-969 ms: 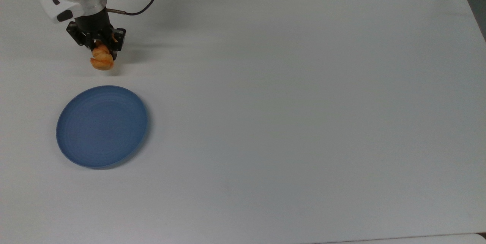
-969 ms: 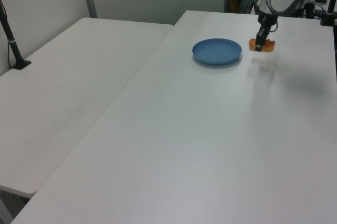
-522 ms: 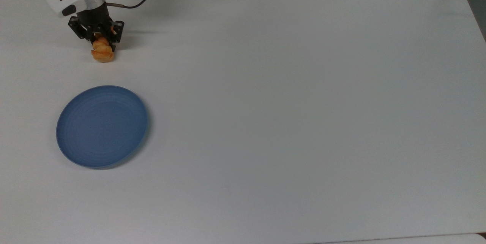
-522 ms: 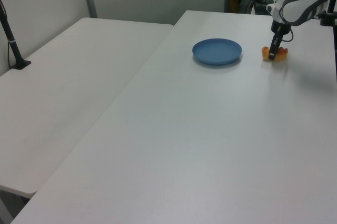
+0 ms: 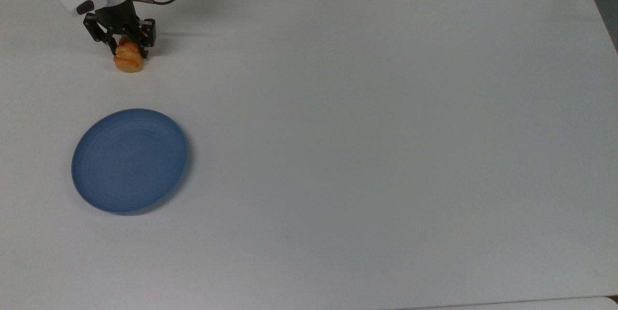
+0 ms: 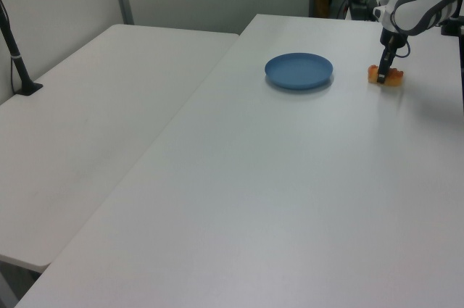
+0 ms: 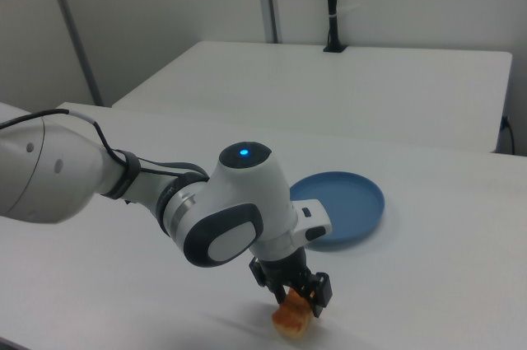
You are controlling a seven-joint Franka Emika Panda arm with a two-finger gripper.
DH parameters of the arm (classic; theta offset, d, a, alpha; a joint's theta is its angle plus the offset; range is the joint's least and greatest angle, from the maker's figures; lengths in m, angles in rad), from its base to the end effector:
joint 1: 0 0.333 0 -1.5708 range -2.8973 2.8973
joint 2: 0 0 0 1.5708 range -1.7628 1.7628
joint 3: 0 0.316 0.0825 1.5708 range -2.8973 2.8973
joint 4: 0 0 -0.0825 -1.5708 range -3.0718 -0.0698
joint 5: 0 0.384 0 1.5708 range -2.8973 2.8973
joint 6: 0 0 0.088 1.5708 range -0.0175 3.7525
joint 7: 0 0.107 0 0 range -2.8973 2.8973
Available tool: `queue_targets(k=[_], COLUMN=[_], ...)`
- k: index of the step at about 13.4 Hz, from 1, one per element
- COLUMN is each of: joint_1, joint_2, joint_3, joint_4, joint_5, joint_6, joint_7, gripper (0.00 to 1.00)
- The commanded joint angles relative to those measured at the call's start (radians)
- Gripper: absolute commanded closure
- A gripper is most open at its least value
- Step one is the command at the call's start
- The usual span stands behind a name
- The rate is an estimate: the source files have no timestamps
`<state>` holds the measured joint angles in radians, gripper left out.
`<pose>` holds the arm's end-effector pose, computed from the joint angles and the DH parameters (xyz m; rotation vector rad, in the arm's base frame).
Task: Put the bread on the table
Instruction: 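Lower the bread roll onto the bare table and open the gripper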
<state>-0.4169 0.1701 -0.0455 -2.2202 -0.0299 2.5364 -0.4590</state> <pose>0.5013 -0.2492 0.3132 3.0474 0.0322 0.1820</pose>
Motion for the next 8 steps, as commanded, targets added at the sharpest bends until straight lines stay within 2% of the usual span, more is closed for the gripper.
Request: queue_targets(k=[1, 3, 4, 8], joint_1=[-0.006, -0.005, -0.005, 0.016], joint_2=[-0.041, -0.044, -0.052, -0.052], joint_3=[0.004, 0.003, 0.004, 0.010], joint_4=[-0.036, -0.026, 0.012, 0.233], joint_5=[-0.013, -0.015, -0.015, -0.015], joint_6=[-0.005, -0.005, -0.054, -0.346], joint_7=[-0.012, -0.001, 0.002, 0.038], gripper=[0.00, 0.00, 0.00, 0.00])
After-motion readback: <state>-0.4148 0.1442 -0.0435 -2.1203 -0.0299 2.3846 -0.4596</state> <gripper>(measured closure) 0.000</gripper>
